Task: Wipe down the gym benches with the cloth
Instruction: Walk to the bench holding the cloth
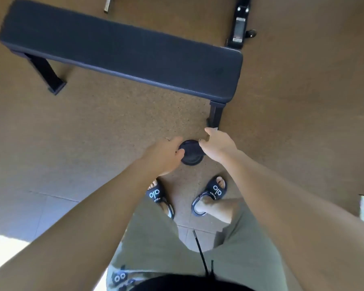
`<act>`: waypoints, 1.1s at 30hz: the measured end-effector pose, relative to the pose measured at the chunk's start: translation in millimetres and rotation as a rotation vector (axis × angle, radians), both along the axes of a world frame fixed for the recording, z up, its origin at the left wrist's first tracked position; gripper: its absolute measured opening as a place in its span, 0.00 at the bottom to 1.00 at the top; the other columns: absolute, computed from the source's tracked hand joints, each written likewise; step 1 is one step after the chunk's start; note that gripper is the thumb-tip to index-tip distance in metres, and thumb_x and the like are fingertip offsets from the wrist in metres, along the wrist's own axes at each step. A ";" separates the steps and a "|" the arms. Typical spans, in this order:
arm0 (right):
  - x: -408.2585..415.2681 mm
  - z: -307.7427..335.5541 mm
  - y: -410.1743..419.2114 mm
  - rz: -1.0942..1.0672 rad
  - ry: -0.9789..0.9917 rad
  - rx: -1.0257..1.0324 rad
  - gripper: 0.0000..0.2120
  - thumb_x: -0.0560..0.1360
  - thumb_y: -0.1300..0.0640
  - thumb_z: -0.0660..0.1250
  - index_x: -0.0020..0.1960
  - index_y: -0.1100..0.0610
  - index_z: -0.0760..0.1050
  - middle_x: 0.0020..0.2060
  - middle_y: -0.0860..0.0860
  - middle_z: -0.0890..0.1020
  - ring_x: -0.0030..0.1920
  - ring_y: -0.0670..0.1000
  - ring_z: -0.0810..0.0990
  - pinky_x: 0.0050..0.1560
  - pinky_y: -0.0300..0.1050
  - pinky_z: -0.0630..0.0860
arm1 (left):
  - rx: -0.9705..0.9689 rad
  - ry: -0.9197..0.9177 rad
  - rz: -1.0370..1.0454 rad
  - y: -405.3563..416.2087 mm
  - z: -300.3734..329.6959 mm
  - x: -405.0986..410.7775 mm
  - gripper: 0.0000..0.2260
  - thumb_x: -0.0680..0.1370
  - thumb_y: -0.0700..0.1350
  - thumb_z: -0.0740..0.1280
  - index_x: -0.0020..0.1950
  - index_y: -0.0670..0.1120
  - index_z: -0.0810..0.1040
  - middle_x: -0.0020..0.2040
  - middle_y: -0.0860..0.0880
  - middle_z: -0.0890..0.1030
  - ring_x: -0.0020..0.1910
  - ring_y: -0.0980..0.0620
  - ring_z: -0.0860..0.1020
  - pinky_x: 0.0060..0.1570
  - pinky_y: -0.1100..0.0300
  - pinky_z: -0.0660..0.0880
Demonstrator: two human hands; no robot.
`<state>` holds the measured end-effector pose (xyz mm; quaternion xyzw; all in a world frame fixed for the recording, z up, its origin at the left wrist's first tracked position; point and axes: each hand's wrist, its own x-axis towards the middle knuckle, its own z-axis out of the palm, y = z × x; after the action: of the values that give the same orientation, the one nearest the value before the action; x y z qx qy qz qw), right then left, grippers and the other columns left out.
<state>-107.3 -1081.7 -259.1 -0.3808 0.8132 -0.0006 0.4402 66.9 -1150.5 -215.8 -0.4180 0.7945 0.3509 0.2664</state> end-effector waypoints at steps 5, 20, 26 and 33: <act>-9.5 -126.3 -17.7 0.124 0.010 0.061 0.27 0.83 0.49 0.61 0.80 0.52 0.61 0.72 0.56 0.74 0.71 0.61 0.72 0.67 0.57 0.72 | -0.010 -0.018 -0.033 -38.4 -120.1 -31.5 0.21 0.86 0.53 0.55 0.80 0.51 0.61 0.70 0.41 0.74 0.64 0.39 0.75 0.60 0.49 0.73; 12.8 -377.3 -40.5 0.603 0.198 0.100 0.42 0.74 0.49 0.74 0.80 0.52 0.55 0.78 0.60 0.57 0.76 0.66 0.58 0.75 0.66 0.60 | -0.560 0.363 -0.233 -137.2 -336.2 -113.7 0.22 0.84 0.50 0.62 0.78 0.52 0.64 0.74 0.48 0.69 0.59 0.46 0.79 0.53 0.57 0.77; 12.5 -379.0 -50.0 0.441 0.177 0.102 0.45 0.71 0.52 0.79 0.78 0.57 0.56 0.68 0.59 0.72 0.66 0.63 0.75 0.60 0.55 0.74 | -0.839 0.343 -0.372 -181.2 -339.5 -131.6 0.33 0.82 0.55 0.65 0.83 0.53 0.54 0.83 0.44 0.55 0.79 0.40 0.61 0.78 0.44 0.57; -2.4 -358.2 -62.2 0.263 0.084 0.246 0.21 0.75 0.45 0.74 0.61 0.58 0.78 0.50 0.54 0.79 0.51 0.57 0.79 0.47 0.49 0.73 | -0.684 0.279 -0.417 -207.8 -333.3 -130.9 0.37 0.81 0.58 0.66 0.83 0.60 0.47 0.85 0.49 0.48 0.83 0.41 0.48 0.80 0.41 0.49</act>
<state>-109.8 -1143.9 -617.4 -0.4267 0.7679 0.1724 0.4456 -64.0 -1358.4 -549.1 -0.2613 0.9611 0.0589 0.0673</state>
